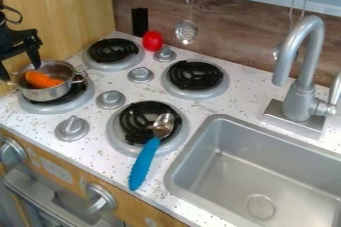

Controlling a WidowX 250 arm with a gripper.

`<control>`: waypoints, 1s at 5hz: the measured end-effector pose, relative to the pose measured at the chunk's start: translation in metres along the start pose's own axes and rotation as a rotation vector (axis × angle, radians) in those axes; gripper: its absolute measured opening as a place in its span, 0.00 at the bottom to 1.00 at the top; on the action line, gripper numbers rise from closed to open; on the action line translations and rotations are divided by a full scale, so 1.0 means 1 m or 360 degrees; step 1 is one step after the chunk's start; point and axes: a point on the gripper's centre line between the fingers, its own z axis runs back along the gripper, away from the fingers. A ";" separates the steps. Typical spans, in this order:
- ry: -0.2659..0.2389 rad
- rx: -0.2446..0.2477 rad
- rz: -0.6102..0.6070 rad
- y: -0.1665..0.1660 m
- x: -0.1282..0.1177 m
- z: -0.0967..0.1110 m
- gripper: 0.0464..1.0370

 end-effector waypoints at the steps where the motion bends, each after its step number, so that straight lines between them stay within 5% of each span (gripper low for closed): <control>1: -0.0026 -0.0038 -0.0040 -0.012 -0.006 0.013 0.96; 4: -0.0085 -0.0132 -0.0163 -0.034 -0.021 0.020 0.96; 5: -0.0071 -0.0194 -0.0117 -0.038 -0.022 0.004 0.96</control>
